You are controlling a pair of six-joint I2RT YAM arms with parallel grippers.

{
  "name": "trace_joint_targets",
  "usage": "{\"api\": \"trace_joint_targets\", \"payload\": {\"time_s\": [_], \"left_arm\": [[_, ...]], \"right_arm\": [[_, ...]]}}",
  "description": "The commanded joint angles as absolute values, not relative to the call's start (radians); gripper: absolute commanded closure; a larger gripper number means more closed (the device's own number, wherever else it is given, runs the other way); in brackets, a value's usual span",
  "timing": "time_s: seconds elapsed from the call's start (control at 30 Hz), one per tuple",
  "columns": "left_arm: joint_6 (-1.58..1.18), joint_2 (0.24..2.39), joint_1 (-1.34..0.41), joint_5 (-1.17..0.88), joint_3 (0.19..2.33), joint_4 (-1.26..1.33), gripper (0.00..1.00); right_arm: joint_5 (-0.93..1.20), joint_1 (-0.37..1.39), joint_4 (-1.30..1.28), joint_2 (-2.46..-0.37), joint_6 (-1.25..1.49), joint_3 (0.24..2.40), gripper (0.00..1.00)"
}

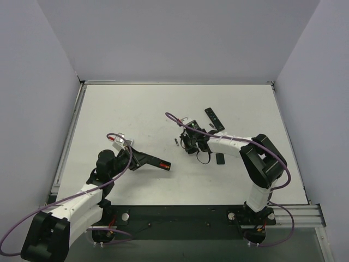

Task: Load the batteries into the remote control

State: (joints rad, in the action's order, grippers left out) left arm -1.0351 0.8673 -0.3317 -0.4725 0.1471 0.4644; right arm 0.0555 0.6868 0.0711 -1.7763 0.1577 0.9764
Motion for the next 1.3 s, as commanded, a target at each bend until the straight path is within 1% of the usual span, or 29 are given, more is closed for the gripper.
{"api": "trace_joint_targets", "payload": {"time_s": [0.0,0.07,0.27,0.33,0.47,0.57,0.73,0.93,1.27], "left_arm": [[-1.040,0.876,-0.325,-0.502,0.149,0.551,1.00],[-1.043,0.890,-0.325,-0.521,0.152,0.581,1.00],[-1.051,0.943,-0.327,-0.591,0.166,0.669,1.00],[-1.066,0.968,-0.328,-0.609,0.166,0.713,1.00],[-1.130,1.005,-0.333,-0.630,0.164,0.801,1.00],[-1.155,1.017,-0.347,-0.635,0.173,0.842,1.00],[-1.172,0.997,-0.364,-0.626,0.184,0.836,1.00],[-1.203,0.976,-0.376,-0.614,0.187,0.824,1.00],[-1.259,0.989,-0.400,-0.595,0.181,0.864,1.00]], "right_arm": [[0.051,0.684,0.026,-1.692,0.146,0.948,1.00],[0.075,0.686,0.008,-1.648,0.124,0.928,1.00],[0.218,0.719,-0.080,-1.399,0.059,0.885,1.00],[0.245,0.738,-0.150,-1.318,0.026,0.903,1.00],[0.275,0.796,-0.285,-1.253,-0.043,0.986,1.00],[0.282,0.850,-0.360,-1.249,-0.072,1.048,1.00],[0.302,0.920,-0.426,-1.284,-0.084,1.126,1.00],[0.311,0.957,-0.479,-1.351,-0.095,1.193,1.00],[0.285,0.985,-0.512,-1.428,-0.095,1.242,1.00]]}}
